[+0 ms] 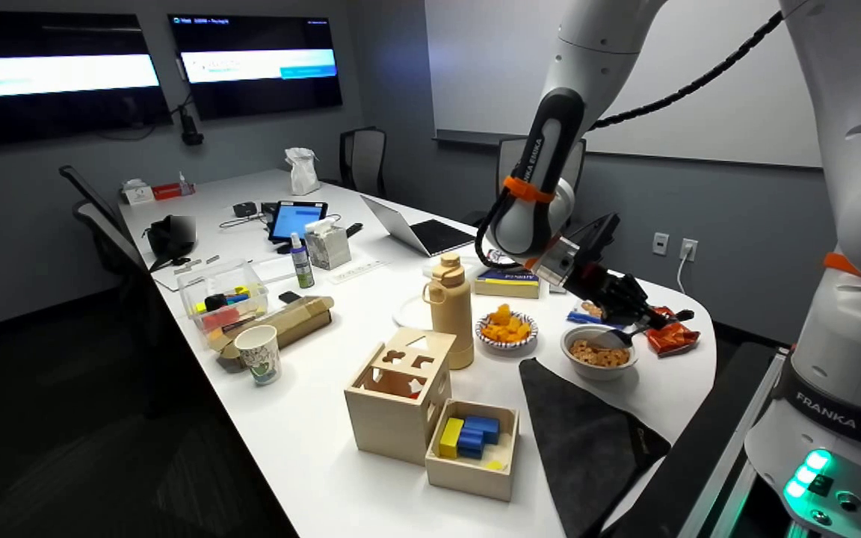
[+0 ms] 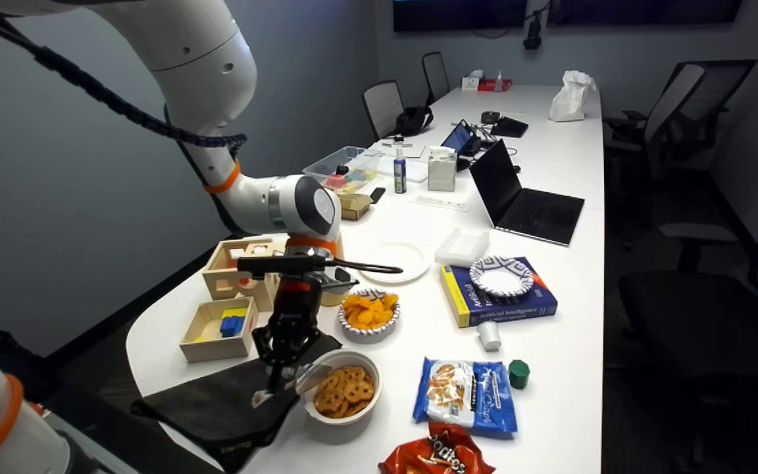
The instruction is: Stir inside the white bowl with the kitchen utensil
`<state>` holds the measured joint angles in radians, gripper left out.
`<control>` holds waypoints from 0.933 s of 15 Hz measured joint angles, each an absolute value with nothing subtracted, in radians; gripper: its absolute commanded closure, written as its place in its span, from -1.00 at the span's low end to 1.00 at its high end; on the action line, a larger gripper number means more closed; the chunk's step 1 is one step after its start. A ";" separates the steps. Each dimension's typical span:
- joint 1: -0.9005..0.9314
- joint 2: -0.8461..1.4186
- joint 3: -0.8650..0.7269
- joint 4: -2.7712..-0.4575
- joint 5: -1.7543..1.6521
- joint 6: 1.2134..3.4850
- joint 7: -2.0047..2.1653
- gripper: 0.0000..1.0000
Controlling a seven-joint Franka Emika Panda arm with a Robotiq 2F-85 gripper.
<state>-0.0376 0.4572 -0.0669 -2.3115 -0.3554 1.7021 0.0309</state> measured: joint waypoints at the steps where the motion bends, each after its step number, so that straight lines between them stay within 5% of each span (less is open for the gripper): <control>1: -0.042 0.474 -0.068 -2.299 -0.353 1.690 0.029 0.98; 14: -0.061 0.646 -0.085 -2.134 -0.259 1.583 0.070 0.98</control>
